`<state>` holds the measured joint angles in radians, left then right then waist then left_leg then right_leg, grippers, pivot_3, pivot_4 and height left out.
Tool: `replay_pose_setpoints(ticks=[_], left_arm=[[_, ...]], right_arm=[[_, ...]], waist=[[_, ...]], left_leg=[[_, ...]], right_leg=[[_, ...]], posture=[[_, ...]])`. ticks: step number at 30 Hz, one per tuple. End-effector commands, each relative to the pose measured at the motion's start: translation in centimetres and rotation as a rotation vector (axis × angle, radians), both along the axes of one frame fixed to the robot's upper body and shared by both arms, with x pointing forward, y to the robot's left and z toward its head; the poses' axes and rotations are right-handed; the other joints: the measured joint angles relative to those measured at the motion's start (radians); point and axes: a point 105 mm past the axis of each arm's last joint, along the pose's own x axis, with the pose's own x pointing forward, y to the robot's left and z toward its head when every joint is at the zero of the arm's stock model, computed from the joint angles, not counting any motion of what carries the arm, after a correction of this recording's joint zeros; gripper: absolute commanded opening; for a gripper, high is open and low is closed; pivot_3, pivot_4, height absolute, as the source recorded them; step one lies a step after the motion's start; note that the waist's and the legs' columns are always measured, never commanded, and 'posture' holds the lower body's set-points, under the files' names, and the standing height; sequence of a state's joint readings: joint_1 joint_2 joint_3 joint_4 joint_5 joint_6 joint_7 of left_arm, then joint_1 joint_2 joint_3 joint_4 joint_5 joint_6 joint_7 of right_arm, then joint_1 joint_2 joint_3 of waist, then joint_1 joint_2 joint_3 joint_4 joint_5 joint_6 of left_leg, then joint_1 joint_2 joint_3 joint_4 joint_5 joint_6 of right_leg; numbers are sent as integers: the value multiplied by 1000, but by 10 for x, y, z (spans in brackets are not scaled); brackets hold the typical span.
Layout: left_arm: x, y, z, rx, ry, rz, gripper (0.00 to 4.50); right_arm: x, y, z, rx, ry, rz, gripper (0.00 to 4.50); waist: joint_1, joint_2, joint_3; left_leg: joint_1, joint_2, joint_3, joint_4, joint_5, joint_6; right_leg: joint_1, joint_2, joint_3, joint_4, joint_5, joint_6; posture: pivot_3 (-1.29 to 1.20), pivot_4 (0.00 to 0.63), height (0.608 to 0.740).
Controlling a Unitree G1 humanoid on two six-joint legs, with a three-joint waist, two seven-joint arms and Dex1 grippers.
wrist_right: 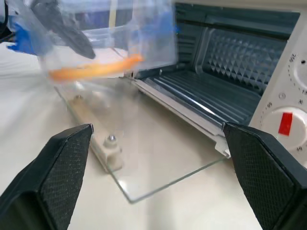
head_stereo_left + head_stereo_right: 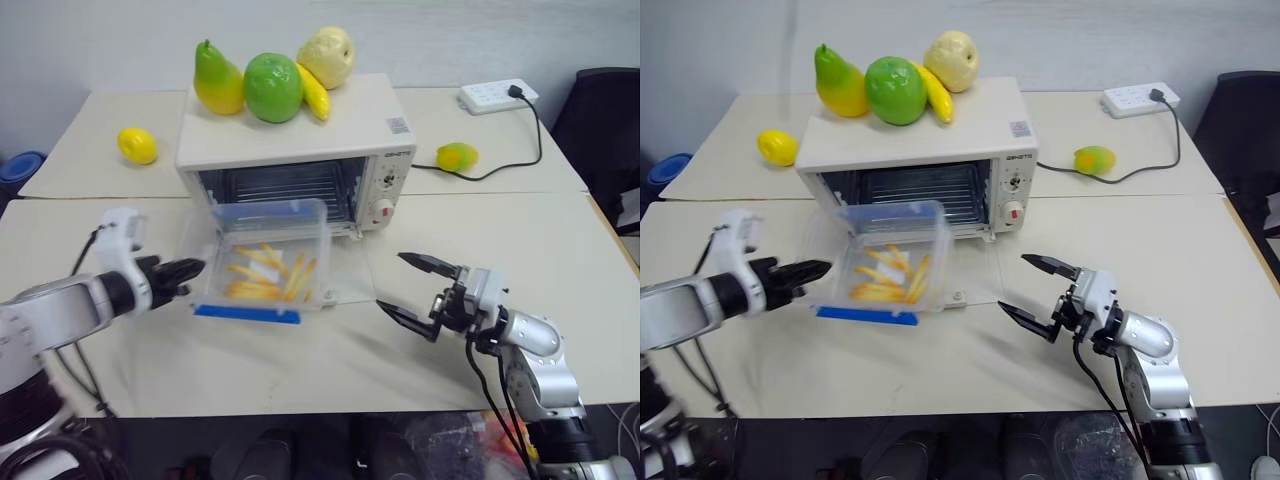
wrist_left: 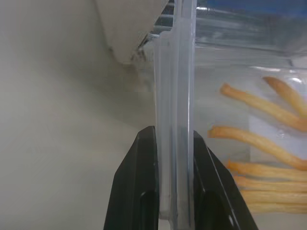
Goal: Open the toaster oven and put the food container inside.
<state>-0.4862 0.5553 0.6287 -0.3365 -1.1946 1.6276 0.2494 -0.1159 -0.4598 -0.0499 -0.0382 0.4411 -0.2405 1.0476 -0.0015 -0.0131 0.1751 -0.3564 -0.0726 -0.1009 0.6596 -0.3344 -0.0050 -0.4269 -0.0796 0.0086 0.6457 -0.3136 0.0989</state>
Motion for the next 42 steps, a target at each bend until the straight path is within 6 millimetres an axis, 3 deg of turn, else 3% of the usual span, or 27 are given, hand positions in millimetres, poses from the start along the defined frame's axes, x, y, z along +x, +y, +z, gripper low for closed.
replay_pose_setpoints(ticks=[1,4,10,13,16,20,22,24,26,28,32,35,38,42], left_arm=[[10,1,11,21,-36,42,264],[16,-6,10,14,-27,30,264],[26,-15,26,-38,-81,-2,2032],[27,-10,36,-59,-118,-1,2032],[19,-5,66,-155,-257,-90,2032],[-9,15,81,-101,-319,-247,2032],[-14,24,77,-77,-307,-271,2055],[-17,36,58,54,-300,-303,2055],[-26,40,33,198,-259,-392,1653],[-41,31,11,296,-286,-566,1200],[-49,13,-11,260,-358,-684,14],[-45,2,-30,307,-360,-738,0],[-26,-7,-33,294,-414,-669,0],[-3,-16,-32,285,-493,-571,0]], right_arm=[[-5,-5,7,8,-54,-28,4500],[-7,-8,5,15,-54,-51,4500],[-13,-11,4,22,-54,-77,4500],[-15,-13,4,27,-51,-94,4500],[-19,-15,8,30,-36,-93,4500],[-33,2,13,5,88,37,4500],[-35,7,12,-13,133,52,4109],[-37,20,5,-83,180,89,3610],[-44,33,-2,-152,207,162,2966],[-42,45,-2,-165,213,182,2334],[-29,64,-9,-219,217,191,971],[-16,85,-11,-227,218,203,23],[4,104,1,-174,177,158,23],[31,108,22,-158,111,82,23]], waist=[[-2,0,0],[-2,0,0],[2,0,0],[2,0,0],[-3,0,0],[-14,2,0],[-14,2,0],[-10,3,0],[-5,3,0],[0,3,0],[13,3,1],[16,3,0],[15,3,0],[6,3,0]], left_leg=[[0,0,0,1,0,0],[0,0,0,0,0,0],[0,-1,0,2,0,0],[0,-1,0,2,0,0],[0,0,0,2,0,-1],[1,0,-1,1,-1,-2],[2,1,-1,-1,-1,-2],[2,0,-2,-1,-1,-2],[3,0,-1,-2,-1,-2],[2,0,-1,-3,-1,-1],[1,0,-3,-3,-2,0],[0,0,-4,-3,-2,0],[0,0,-3,-3,-2,0],[0,0,-3,0,-2,0]], right_leg=[[0,0,0,0,0,0],[0,1,1,1,0,0],[0,1,1,1,0,0],[0,0,1,1,0,0],[0,1,1,1,0,0],[-2,2,3,1,0,0],[-1,2,3,0,-1,-1],[0,2,3,0,-1,-2],[0,1,3,-1,-1,-2],[0,1,3,-2,-1,-2],[0,0,1,-5,-1,-3],[1,0,1,-6,0,-4],[0,0,1,-5,0,-4],[-1,1,0,-2,0,-3]], posture=[[0,150,740],[0,150,740],[0,150,740],[0,150,740],[0,150,740],[0,150,740],[0,150,740],[0,150,740],[0,150,740],[0,150,740],[0,150,740],[0,150,740],[0,150,740],[0,150,740]])
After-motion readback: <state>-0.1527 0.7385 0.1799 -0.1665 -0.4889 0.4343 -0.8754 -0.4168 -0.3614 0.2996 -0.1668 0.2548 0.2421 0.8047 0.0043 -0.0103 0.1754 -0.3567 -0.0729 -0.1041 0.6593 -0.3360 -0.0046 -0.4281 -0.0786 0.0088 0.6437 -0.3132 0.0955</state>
